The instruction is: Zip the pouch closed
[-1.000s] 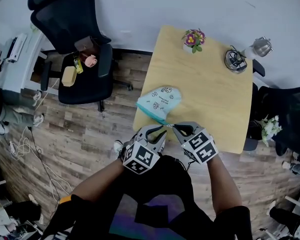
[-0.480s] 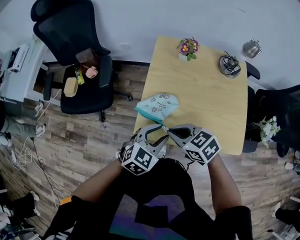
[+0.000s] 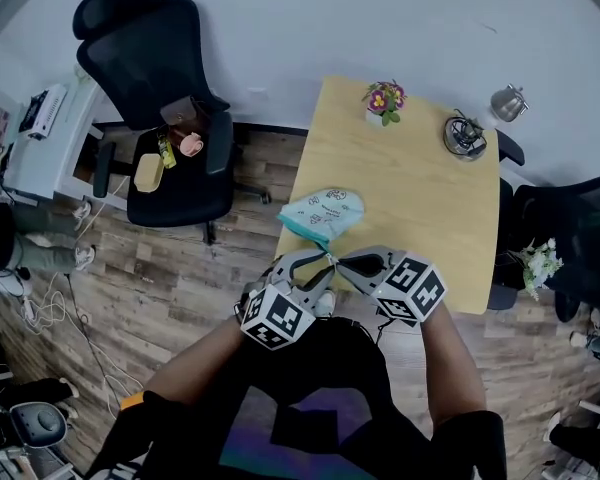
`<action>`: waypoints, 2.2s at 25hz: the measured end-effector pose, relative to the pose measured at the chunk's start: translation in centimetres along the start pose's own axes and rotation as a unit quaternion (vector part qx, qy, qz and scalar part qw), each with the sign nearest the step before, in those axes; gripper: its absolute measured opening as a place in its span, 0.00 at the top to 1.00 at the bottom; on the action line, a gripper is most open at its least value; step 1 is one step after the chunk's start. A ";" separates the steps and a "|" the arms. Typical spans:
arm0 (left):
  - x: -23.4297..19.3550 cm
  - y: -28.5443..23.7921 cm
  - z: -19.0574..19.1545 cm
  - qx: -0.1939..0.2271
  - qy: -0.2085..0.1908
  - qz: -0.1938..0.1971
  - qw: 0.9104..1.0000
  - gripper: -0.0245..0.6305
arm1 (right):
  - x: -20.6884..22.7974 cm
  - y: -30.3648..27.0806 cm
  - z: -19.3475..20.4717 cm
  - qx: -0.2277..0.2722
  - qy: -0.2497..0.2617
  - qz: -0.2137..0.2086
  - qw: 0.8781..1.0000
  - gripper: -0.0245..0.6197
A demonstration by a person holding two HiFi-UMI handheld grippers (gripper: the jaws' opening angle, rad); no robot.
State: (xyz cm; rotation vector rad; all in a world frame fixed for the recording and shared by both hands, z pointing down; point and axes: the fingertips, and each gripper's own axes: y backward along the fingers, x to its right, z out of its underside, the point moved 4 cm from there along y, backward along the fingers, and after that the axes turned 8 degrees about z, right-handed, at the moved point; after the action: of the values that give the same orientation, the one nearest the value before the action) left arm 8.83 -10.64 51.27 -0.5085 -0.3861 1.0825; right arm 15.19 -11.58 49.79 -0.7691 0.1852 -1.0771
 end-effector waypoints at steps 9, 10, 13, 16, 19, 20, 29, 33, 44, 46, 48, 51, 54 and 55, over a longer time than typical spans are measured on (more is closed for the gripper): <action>-0.1 0.8 0.2 0.009 0.019 -0.008 1.000 0.94 | 0.0 0.5 0.1 0.008 -0.010 0.005 1.000 0.93; -0.1 0.8 0.2 0.009 0.020 -0.008 1.000 0.94 | -0.1 0.5 0.1 0.008 -0.010 0.004 1.000 0.93; -0.1 0.9 0.2 0.010 0.024 -0.011 1.000 0.94 | -0.5 0.4 0.3 0.007 -0.010 0.000 1.000 0.93; -0.1 0.9 0.2 0.009 0.026 -0.012 1.000 0.94 | -0.6 0.5 0.4 0.009 -0.010 0.002 1.000 0.93; -0.2 1.1 0.5 0.010 0.033 -0.013 0.999 0.95 | -0.5 0.6 0.7 0.010 -0.012 0.016 1.000 0.93; -0.3 1.1 0.6 0.010 0.035 -0.014 0.999 0.95 | -0.4 0.7 0.8 0.010 -0.013 0.020 1.000 0.93; -4.7 1.3 3.5 -0.019 0.088 -0.068 0.994 0.95 | 0.6 1.9 2.1 0.009 -0.029 0.056 0.998 0.93; -7.4 1.4 6.0 -0.056 0.112 -0.090 0.988 0.95 | 1.2 2.6 3.2 0.005 -0.042 0.074 0.996 0.93; -8.6 1.0 8.3 -0.062 0.168 -0.083 0.980 0.94 | 1.9 1.7 5.3 -0.013 -0.065 0.124 0.990 0.93; -8.2 0.9 8.6 -0.068 0.176 -0.075 0.979 0.94 | 1.8 1.0 6.1 -0.027 -0.070 0.126 0.989 0.93; -7.7 1.0 9.0 -0.075 0.182 -0.069 0.978 0.94 | 1.6 0.1 6.8 -0.044 -0.070 0.128 0.988 0.93; -6.9 1.8 9.0 -0.069 0.200 -0.057 0.976 0.94 | 1.2 -0.8 7.2 -0.055 -0.075 0.137 0.986 0.86; -6.6 3.5 8.0 -0.046 0.209 -0.049 0.976 0.94 | 0.9 -0.7 5.9 -0.038 -0.080 0.169 0.982 0.81; -6.7 4.2 7.4 -0.035 0.210 -0.049 0.976 0.94 | 0.8 -0.5 5.2 -0.026 -0.080 0.188 0.978 0.81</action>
State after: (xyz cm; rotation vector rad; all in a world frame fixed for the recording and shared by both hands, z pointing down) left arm -0.97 -13.64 54.63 -0.7551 -0.0760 0.8410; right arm 17.75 -9.97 54.08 -0.8258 0.2133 -0.6507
